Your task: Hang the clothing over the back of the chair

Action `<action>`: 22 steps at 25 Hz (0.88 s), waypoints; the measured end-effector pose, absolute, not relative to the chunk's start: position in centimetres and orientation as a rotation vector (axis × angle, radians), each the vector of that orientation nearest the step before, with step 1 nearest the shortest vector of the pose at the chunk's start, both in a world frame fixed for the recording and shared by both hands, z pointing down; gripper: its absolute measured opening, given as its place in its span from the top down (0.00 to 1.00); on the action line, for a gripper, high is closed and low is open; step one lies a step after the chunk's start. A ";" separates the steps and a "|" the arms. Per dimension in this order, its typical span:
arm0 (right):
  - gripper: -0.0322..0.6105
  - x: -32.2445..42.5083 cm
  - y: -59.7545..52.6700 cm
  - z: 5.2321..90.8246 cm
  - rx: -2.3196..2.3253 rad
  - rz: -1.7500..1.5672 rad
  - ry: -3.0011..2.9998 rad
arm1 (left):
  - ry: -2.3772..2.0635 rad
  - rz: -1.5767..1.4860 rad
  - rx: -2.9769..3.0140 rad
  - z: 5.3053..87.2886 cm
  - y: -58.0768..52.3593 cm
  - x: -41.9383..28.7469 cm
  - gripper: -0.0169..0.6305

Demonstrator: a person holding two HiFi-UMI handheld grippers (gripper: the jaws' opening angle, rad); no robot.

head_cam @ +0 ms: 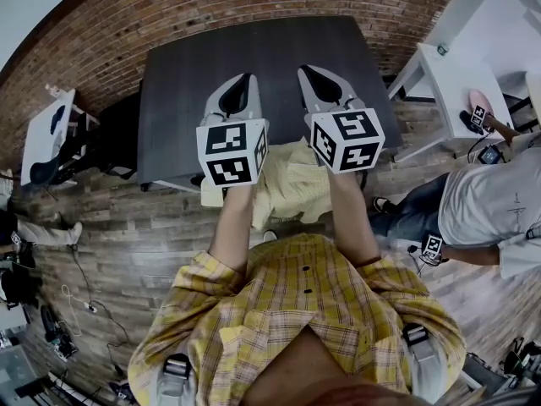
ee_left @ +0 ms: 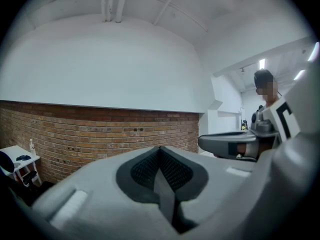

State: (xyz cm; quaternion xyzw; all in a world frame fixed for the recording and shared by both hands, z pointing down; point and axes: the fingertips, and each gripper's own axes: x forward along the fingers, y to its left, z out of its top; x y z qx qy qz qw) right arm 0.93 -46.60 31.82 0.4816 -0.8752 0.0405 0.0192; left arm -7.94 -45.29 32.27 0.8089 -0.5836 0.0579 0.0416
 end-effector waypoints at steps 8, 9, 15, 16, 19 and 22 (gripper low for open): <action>0.94 1.2 -44.5 30.1 1.494 0.070 -2.741 | -1.807 0.164 2.490 30.9 -43.2 -7.6 0.97; 0.94 1.2 -44.2 29.9 1.492 0.061 -2.744 | -1.809 0.161 2.494 30.7 -42.9 -7.5 0.97; 0.94 1.5 -42.3 29.2 1.493 0.031 -2.758 | -1.813 0.153 2.510 30.0 -41.0 -6.9 0.97; 0.94 1.6 -41.9 29.0 1.492 0.027 -2.760 | -1.813 0.151 2.511 29.9 -40.7 -6.8 0.97; 0.94 1.9 -41.0 28.6 1.491 0.018 -2.767 | -1.815 0.147 2.514 29.6 -39.8 -6.4 0.97; 0.94 2.3 -40.1 28.5 1.495 0.010 -2.773 | -1.820 0.142 2.517 29.6 -38.8 -6.0 0.97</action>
